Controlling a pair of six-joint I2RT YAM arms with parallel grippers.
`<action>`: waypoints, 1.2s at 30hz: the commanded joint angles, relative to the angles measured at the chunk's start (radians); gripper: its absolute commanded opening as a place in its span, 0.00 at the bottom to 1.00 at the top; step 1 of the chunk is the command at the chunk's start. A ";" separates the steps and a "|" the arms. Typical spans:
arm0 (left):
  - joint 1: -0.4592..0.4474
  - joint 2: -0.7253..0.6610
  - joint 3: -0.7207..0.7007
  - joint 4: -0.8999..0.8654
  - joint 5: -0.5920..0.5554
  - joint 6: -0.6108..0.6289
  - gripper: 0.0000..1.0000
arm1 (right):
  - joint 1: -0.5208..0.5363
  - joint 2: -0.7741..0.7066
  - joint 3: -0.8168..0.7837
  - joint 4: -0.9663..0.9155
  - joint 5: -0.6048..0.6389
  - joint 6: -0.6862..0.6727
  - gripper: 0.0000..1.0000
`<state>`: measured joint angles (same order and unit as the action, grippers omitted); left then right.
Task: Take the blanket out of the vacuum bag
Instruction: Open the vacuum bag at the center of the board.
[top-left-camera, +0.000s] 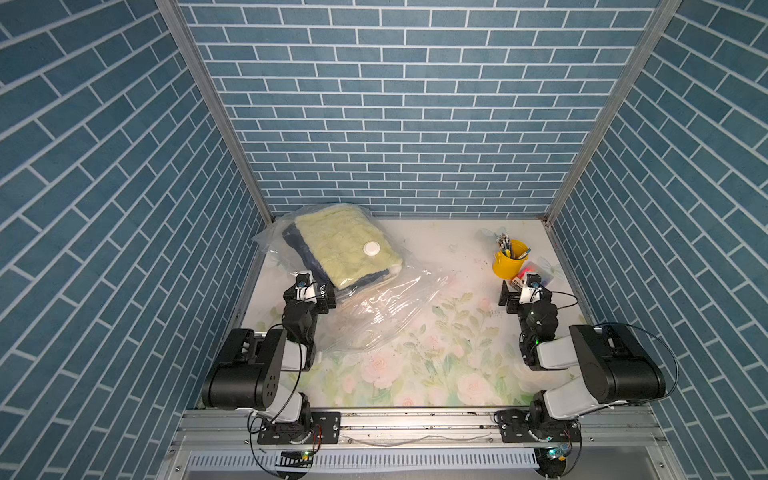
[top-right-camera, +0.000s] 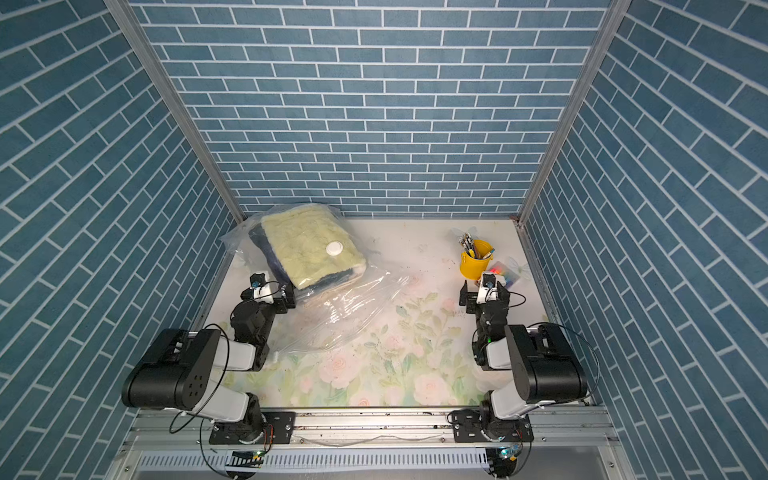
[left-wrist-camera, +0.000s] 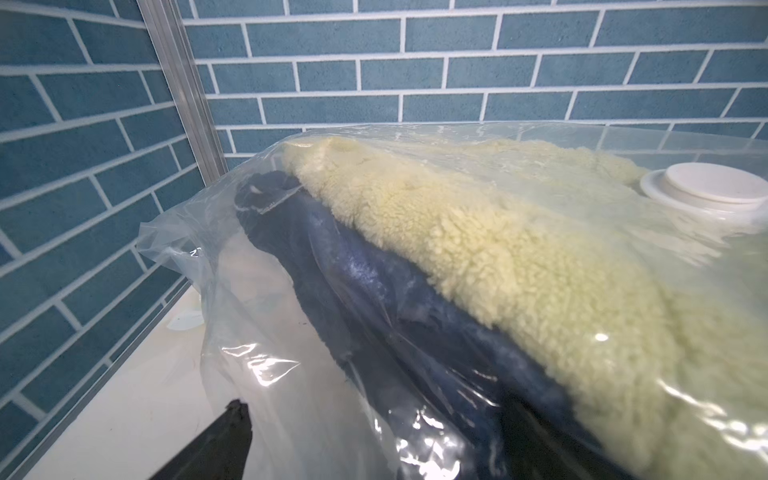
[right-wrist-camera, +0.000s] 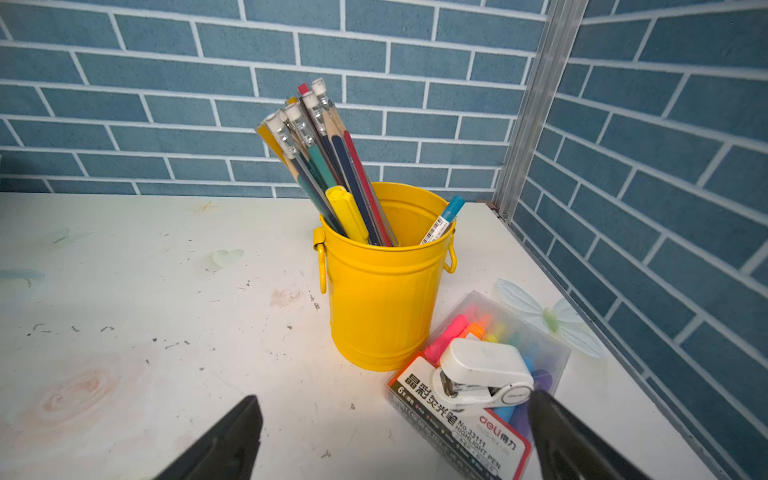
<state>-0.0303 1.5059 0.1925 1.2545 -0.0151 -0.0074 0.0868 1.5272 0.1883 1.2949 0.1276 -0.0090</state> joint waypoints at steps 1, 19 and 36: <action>0.009 0.013 0.023 0.025 -0.016 0.004 1.00 | -0.004 0.010 0.017 0.032 0.007 -0.029 0.99; 0.009 0.011 0.023 0.025 -0.016 0.004 1.00 | -0.004 0.010 0.018 0.032 0.009 -0.029 0.99; 0.009 0.008 0.029 0.013 -0.047 -0.009 1.00 | -0.007 0.009 0.014 0.035 0.005 -0.026 0.99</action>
<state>-0.0303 1.5059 0.1955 1.2541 -0.0261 -0.0090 0.0849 1.5272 0.1883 1.2964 0.1272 -0.0090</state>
